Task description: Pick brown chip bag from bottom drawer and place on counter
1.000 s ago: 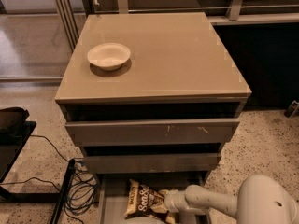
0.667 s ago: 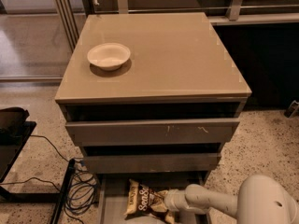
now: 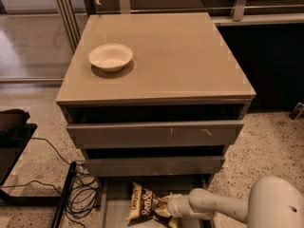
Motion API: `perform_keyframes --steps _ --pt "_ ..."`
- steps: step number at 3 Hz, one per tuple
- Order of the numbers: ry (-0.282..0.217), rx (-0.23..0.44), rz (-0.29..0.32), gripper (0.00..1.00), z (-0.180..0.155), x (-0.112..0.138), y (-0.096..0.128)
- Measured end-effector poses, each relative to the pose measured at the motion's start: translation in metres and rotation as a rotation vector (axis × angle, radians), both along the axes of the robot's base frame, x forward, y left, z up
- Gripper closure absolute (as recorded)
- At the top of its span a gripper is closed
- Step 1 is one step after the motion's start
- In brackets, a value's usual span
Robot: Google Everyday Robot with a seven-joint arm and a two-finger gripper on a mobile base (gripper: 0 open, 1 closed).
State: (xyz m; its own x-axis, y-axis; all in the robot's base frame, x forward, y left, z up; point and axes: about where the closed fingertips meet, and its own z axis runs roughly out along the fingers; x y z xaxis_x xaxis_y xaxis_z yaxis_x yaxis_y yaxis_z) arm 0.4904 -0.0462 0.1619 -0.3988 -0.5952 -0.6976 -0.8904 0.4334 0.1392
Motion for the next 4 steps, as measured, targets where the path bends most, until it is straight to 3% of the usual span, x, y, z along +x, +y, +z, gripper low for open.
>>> perform_keyframes --steps 4 --pt "-0.08 0.039 0.026 1.0 0.112 -0.022 -0.041"
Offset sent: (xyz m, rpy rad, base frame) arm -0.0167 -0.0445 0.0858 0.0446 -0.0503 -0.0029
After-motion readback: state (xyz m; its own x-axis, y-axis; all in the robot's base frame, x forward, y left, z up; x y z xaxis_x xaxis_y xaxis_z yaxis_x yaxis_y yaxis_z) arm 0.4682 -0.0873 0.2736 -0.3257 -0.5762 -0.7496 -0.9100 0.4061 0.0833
